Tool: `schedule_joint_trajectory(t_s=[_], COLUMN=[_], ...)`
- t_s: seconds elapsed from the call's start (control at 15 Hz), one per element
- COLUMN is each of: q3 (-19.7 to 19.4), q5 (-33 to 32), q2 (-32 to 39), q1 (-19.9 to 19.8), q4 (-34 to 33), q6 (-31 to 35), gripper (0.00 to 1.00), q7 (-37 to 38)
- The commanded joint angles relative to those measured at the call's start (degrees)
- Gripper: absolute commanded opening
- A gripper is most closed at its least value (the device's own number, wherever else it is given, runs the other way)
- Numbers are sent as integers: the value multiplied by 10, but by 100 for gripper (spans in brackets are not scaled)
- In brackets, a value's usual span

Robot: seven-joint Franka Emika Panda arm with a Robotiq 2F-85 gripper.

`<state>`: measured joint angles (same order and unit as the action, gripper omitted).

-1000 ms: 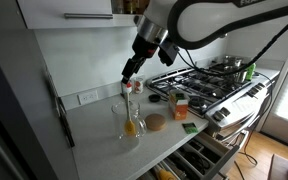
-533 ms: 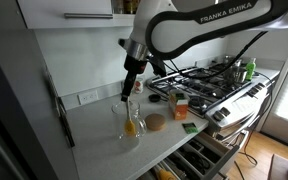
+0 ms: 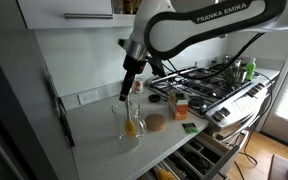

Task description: Remove the spatula from the glass mug then put it in the top cupboard

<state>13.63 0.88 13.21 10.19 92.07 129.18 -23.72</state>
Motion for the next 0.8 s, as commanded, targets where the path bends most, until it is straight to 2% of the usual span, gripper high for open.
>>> schedule_joint_trajectory(t_s=[0.0,0.2,0.53,0.6,0.67,0.73], q3=[5,7,10,10,11,11], q5=[51,74,104,111,117,121], q2=[9,17,21,22,23,24], q1=[-19,-30,-43,-45,-45,-46], q4=[14,19,29,31,31,31], q6=[43,60,47,48,48,47], gripper=[100,100,98,88,74,68], q7=[-52,-89,-130,-137,-143,-148])
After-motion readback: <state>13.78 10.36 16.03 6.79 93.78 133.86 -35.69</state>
